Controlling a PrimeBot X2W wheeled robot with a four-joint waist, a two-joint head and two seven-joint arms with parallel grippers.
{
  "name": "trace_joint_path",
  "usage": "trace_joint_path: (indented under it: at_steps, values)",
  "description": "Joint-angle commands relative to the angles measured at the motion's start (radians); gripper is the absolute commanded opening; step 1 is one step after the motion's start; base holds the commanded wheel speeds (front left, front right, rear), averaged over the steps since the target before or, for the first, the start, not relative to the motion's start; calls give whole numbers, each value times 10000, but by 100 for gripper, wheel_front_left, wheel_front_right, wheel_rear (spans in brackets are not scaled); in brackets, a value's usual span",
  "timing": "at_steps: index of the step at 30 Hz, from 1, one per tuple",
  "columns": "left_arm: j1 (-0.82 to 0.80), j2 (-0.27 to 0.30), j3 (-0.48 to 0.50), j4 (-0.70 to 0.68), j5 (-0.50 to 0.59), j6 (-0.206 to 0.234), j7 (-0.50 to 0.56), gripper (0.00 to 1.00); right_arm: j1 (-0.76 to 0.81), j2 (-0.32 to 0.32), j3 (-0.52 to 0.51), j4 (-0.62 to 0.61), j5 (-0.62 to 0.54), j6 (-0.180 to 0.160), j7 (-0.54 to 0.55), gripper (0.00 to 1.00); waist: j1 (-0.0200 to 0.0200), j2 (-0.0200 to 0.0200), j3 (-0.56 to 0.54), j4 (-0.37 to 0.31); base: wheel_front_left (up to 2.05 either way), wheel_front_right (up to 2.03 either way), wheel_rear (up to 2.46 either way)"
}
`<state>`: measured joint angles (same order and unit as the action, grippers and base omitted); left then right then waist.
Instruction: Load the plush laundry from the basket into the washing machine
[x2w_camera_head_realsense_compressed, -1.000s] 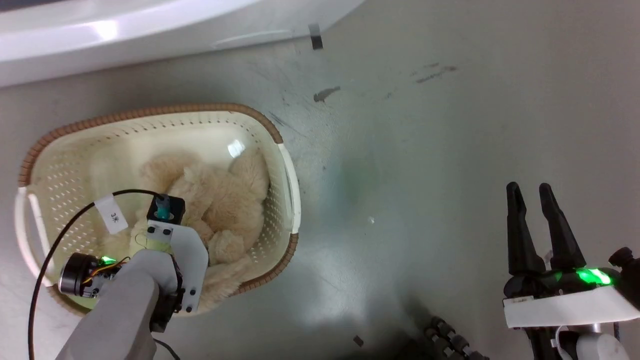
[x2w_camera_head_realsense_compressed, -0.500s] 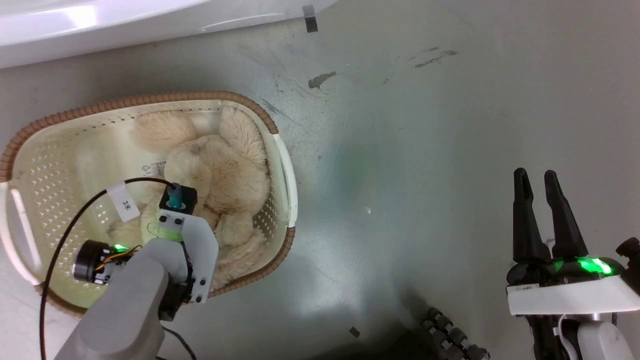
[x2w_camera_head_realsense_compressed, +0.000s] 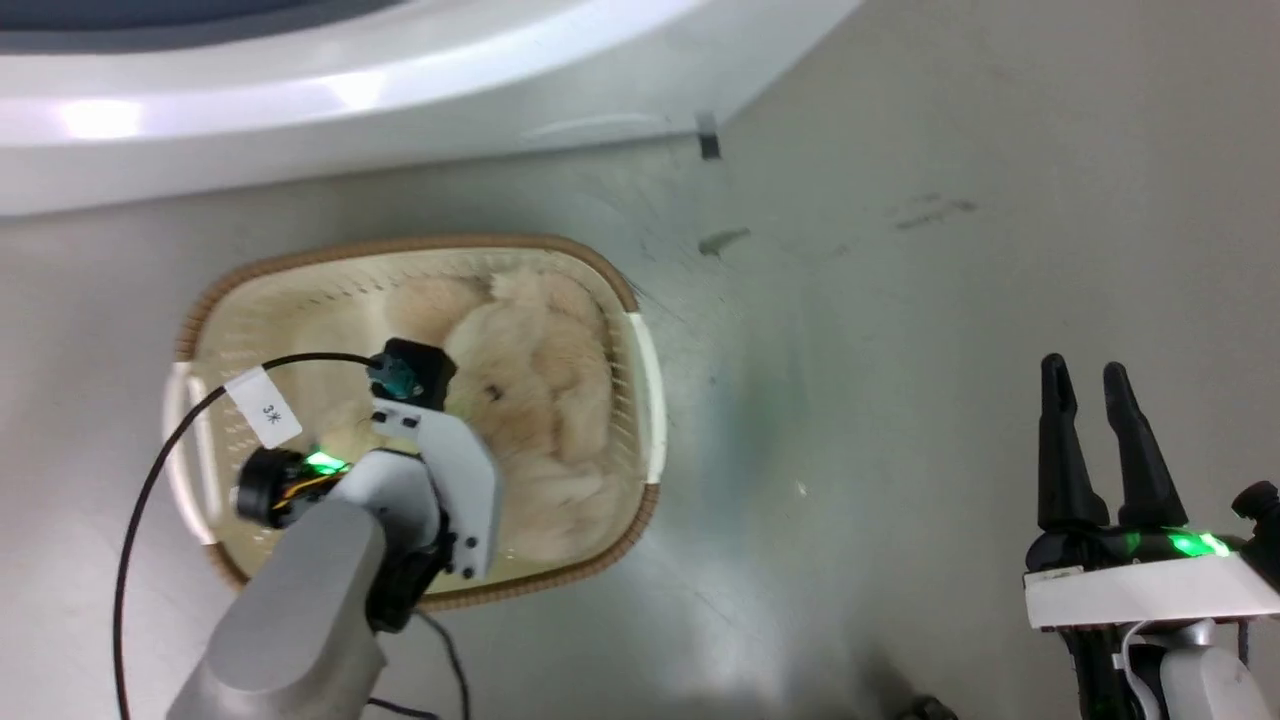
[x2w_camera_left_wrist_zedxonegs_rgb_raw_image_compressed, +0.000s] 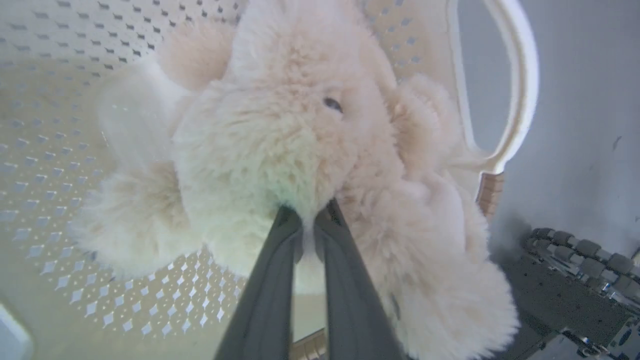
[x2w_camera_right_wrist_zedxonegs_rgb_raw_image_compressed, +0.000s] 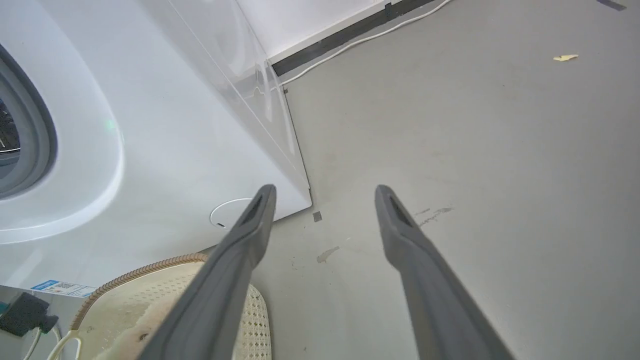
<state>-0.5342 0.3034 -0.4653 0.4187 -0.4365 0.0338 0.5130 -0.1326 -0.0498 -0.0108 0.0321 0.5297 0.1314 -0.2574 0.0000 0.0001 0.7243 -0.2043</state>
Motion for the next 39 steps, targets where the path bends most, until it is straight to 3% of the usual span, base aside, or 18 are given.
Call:
trace_joint_path:
  at_steps: [1, 8, 22, 30, 39]
  values:
    - [-119, -58, 29, -62, -48, -42, -81, 0, -184, -4, -40, 28, -48, -7, -44, 100, 0, -1, -314, 278, 0, 0, 0]
    - [175, -689, 75, -414, -569, -503, -1456, 0, -68, -4, -423, 496, -436, -7, -44, 100, 0, -1, -1356, 995, 0, 0, 0]
    - [908, -1323, 172, -1041, -1086, -845, -3271, 0, 486, -4, -890, 1209, -920, -7, -44, 100, 0, -1, -2993, 1810, 0, 0, 0]
    - [1375, -1604, 295, -1613, -1187, -710, -4264, 0, 1024, -4, -1246, 1565, -1207, -7, -44, 100, 0, -1, -4195, 2318, 0, 0, 0]
    - [1599, -1705, 648, -2282, -1214, -367, -5169, 0, 1415, -4, -1368, 1800, -1337, -7, -44, 100, 0, -1, -4988, 2446, 0, 0, 0]
